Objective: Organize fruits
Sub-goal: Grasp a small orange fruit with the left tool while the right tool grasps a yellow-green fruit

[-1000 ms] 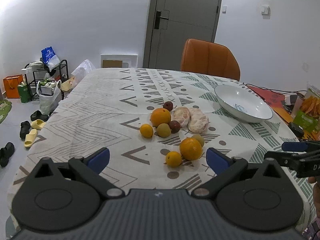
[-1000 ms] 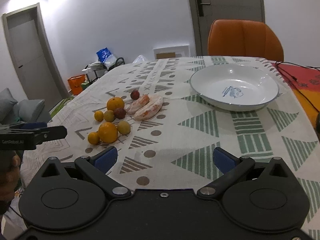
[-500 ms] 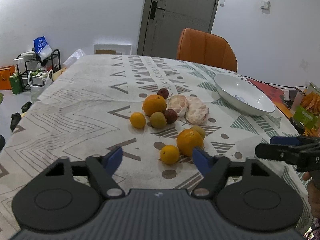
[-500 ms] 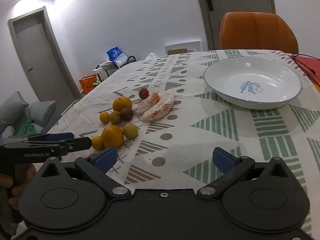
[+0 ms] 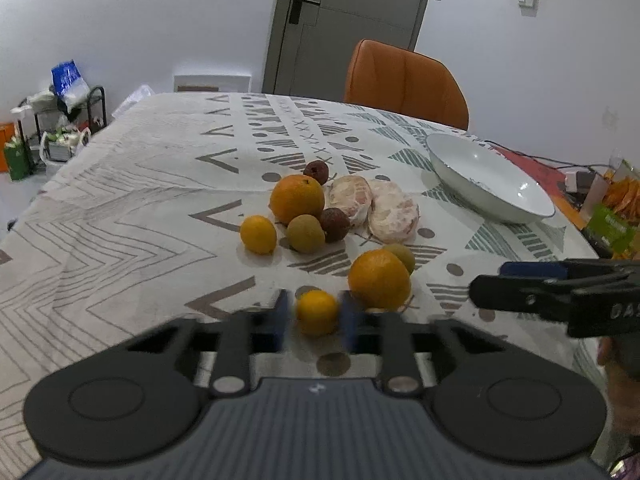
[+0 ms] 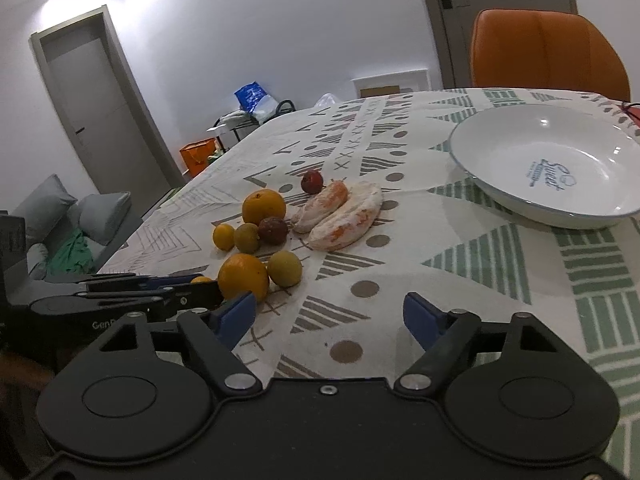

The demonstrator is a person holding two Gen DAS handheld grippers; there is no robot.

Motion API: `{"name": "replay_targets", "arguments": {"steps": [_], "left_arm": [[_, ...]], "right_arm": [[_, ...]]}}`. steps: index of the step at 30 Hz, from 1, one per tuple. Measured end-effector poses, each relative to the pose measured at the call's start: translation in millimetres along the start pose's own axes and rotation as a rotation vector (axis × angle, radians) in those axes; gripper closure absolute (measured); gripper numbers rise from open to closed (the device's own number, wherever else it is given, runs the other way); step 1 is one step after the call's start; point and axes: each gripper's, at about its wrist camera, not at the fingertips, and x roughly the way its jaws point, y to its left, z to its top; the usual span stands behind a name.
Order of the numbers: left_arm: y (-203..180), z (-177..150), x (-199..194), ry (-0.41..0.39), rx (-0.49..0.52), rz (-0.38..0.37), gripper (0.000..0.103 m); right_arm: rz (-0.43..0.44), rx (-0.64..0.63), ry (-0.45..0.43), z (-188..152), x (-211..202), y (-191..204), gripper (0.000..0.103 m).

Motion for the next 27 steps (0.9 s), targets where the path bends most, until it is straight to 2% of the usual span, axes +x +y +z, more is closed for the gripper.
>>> {"name": "replay_targets", "arguments": {"steps": [5,16,18,19,21,23,27], "left_arm": [[11,4,1,-0.009,-0.026,0.025,0.082],[32,12,-2,-0.020,-0.053,0.054,0.081],[34,12,-3,-0.024,-0.054,0.057,0.081],[35,13,-3,-0.025,-0.055,0.058,0.081],[35,13,-4,-0.026,-0.057,0.055,0.081],[35,13,-4,-0.026,-0.056,0.054,0.081],[33,15,-5,-0.031,-0.050,0.049,0.081]], "right_arm": [[0.023,-0.016,0.021,6,17,4,0.040],[0.054,-0.052,0.034,18,41,17,0.049],[0.052,-0.059,0.033,20,44,18,0.057],[0.052,-0.063,0.050,20,47,18,0.066],[0.063,-0.067,0.051,19,49,19,0.068],[0.064,-0.081,0.049,18,50,21,0.080],[0.064,-0.062,0.027,18,44,17,0.080]]}}
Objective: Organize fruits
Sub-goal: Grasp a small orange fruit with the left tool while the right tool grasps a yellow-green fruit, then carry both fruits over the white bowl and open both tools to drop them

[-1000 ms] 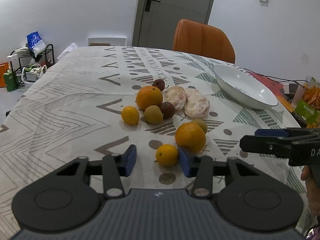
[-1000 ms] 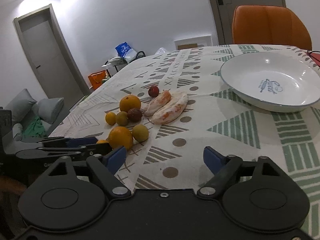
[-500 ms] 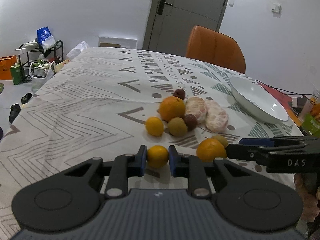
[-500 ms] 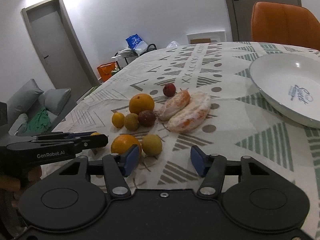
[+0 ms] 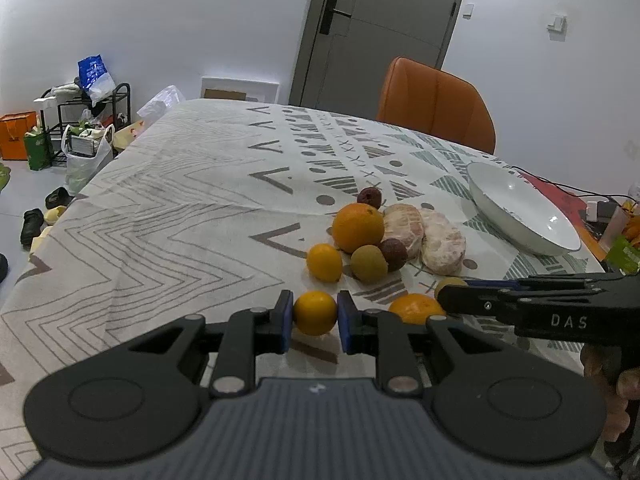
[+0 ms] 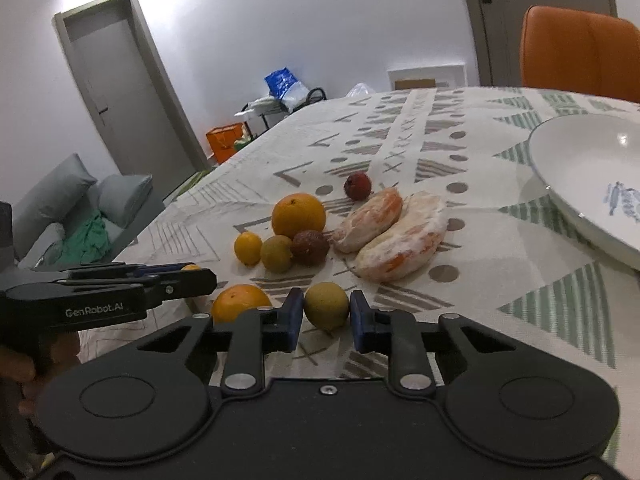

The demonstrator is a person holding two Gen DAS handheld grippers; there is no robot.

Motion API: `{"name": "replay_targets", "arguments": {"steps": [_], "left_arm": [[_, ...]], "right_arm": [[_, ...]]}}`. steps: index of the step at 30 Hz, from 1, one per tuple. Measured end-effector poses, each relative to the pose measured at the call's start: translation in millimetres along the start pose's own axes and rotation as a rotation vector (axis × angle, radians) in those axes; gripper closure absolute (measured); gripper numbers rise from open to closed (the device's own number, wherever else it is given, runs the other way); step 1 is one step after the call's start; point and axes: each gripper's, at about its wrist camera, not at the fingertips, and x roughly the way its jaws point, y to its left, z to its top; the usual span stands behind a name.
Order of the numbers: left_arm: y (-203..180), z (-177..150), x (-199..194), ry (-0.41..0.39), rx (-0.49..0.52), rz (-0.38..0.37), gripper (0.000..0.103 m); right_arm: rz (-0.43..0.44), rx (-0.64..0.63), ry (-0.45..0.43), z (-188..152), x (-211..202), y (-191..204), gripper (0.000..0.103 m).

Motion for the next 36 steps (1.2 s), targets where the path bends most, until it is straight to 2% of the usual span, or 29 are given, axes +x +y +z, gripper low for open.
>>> {"name": "replay_targets", "arguments": {"steps": [18,36], "left_arm": [[-57,22,2,-0.055,0.085,-0.063,0.081],[-129,48,33,-0.061,0.172,-0.117,0.081]], "right_arm": [[-0.122,0.100,-0.166,5,-63,-53,0.080],[-0.233,0.186,-0.250,2,-98,-115,0.080]]}}
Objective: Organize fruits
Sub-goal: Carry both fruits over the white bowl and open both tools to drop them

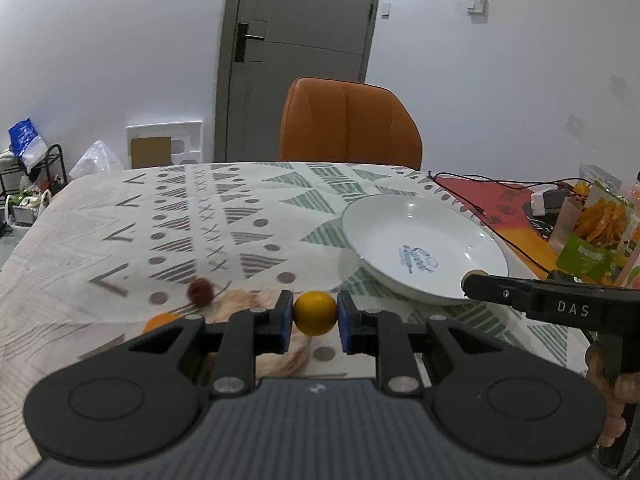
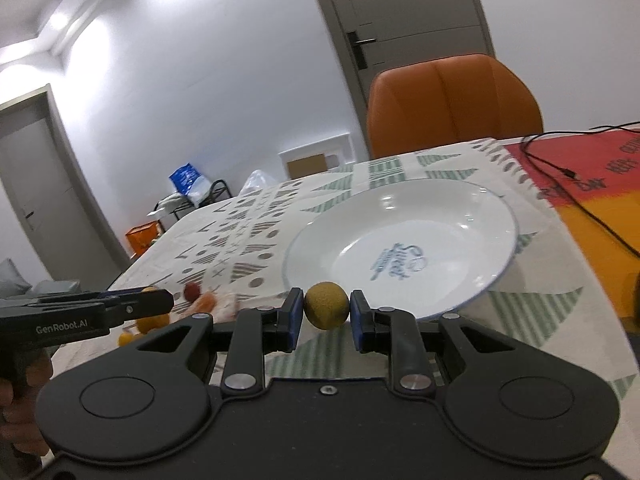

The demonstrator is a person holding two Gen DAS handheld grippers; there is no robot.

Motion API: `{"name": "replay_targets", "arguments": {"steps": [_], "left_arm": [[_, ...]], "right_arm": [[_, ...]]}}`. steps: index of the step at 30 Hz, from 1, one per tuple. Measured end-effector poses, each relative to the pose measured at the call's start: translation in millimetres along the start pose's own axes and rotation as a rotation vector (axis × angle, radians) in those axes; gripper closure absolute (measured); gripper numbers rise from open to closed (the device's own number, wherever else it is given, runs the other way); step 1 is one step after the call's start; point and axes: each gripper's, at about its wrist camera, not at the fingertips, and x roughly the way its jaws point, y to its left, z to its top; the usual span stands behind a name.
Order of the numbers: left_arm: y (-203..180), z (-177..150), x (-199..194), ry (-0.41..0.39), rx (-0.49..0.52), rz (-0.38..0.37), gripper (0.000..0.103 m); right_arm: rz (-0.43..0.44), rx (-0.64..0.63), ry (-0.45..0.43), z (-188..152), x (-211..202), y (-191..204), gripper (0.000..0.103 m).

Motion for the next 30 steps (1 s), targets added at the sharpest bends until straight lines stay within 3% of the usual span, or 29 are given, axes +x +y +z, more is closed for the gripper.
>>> {"name": "replay_targets", "arguments": {"steps": [14,18,30], "left_arm": [[-46,19,39,0.027,0.063,-0.010,0.081],[-57,24,48,0.030,0.084,-0.017,0.081],[-91,41,67,0.017,0.167,-0.052,0.081]], "right_arm": [[-0.038,0.044,-0.015,10,1,-41,0.079],[-0.051,0.053,-0.021,11,0,-49,0.073],[-0.055,0.100,-0.046,6,-24,-66,0.073]]}}
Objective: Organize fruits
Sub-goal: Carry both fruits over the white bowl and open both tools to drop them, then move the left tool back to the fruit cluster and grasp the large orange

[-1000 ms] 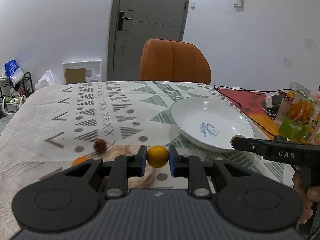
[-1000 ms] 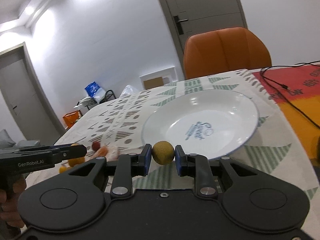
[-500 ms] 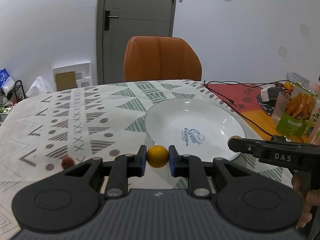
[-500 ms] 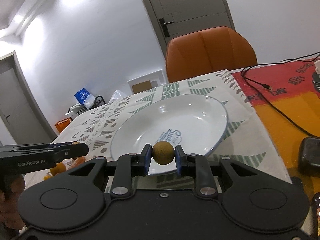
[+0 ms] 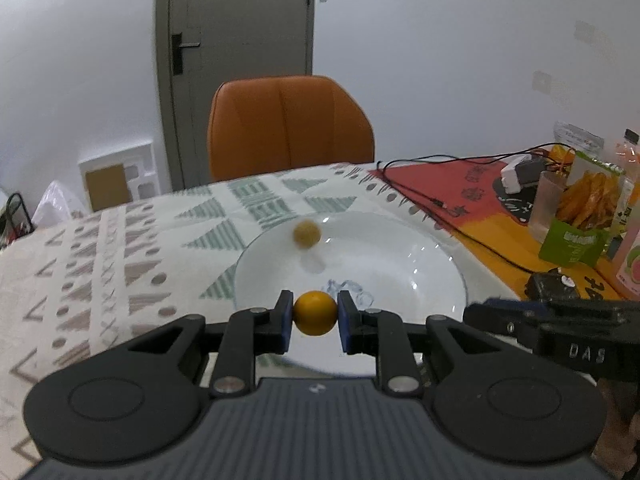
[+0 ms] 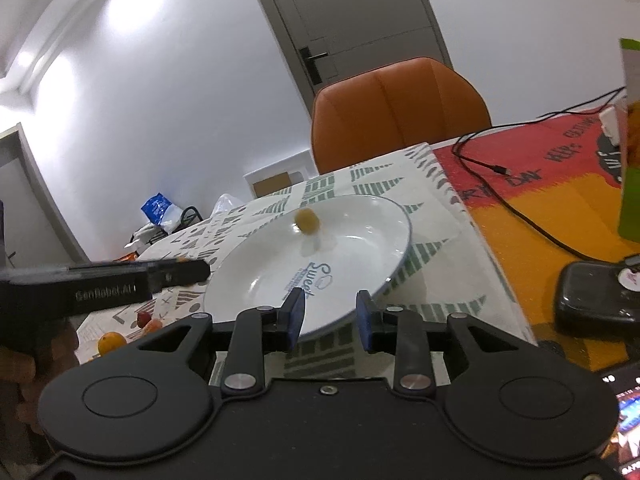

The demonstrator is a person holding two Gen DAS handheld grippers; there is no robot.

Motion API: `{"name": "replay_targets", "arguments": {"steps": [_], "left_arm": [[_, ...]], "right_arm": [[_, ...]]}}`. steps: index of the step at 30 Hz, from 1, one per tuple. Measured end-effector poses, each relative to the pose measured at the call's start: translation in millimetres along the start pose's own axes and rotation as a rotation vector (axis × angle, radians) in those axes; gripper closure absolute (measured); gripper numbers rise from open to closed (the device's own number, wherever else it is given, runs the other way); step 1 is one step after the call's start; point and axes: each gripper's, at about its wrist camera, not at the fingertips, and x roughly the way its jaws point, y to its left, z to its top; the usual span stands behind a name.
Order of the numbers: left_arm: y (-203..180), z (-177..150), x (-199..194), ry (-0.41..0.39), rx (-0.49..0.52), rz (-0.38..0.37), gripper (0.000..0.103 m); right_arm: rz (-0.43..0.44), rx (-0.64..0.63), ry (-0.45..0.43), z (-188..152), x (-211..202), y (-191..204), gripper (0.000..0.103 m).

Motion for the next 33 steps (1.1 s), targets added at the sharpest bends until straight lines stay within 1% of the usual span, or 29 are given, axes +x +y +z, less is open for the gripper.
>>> {"name": "replay_targets", "arguments": {"steps": [5,7,10,15,17,19,20,21,23,24,26,28,33], "left_arm": [[-7,6,1,-0.016,0.006,0.001,0.081],[-7,7,-1,-0.023,-0.001,0.019,0.077],[-4,8,-6,-0.025,-0.010,0.033,0.075],[8,3,-17,-0.022,-0.039,0.067,0.049],[13,1,-23,-0.029,-0.047,0.078,0.044],[18,-2,-28,-0.031,-0.058,0.090,0.038],[21,-4,-32,-0.035,-0.067,0.093,0.033],[24,-5,-35,-0.039,-0.078,0.093,0.028],[30,-8,-41,-0.048,-0.092,0.105,0.024],[32,-9,-44,-0.054,-0.095,0.115,0.023],[38,-12,-51,-0.063,-0.101,0.132,0.022],[44,-15,-57,-0.069,-0.114,0.142,0.021],[59,-24,-72,-0.077,-0.148,0.167,0.020]], "right_arm": [[-0.002,0.010,-0.009,0,-8,-3,0.073],[-0.001,0.011,-0.013,0,-11,-3,0.073],[0.005,0.013,-0.012,0,-12,-2,0.072],[0.013,0.010,-0.011,0,-13,4,0.065],[0.015,0.008,-0.010,-1,-13,8,0.057],[0.012,0.001,-0.013,-1,-14,12,0.051],[0.009,-0.003,-0.014,-1,-14,15,0.046],[0.005,-0.005,-0.015,-1,-15,17,0.044],[-0.003,-0.008,-0.025,-1,-17,21,0.031],[-0.006,-0.010,-0.031,-2,-18,24,0.028],[-0.012,-0.012,-0.040,-2,-21,27,0.018],[-0.011,-0.016,-0.049,-3,-23,32,0.013],[-0.005,-0.033,-0.042,-5,-25,45,0.006]]}}
